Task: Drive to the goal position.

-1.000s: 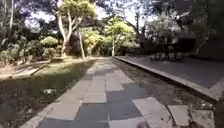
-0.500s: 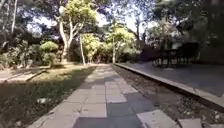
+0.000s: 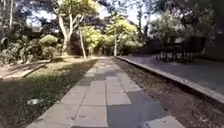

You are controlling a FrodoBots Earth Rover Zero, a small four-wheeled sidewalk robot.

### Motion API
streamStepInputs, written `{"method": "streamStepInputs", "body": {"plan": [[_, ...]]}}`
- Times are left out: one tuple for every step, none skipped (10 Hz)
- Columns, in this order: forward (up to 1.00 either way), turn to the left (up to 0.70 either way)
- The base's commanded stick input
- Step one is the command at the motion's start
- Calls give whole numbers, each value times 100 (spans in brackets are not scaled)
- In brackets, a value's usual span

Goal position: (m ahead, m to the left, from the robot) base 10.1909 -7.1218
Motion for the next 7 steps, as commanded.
{"method": "streamStepInputs", "body": {"plan": [[50, 0], [50, 0], [50, 0], [50, 0], [50, 0], [50, 0], [50, 0]]}}
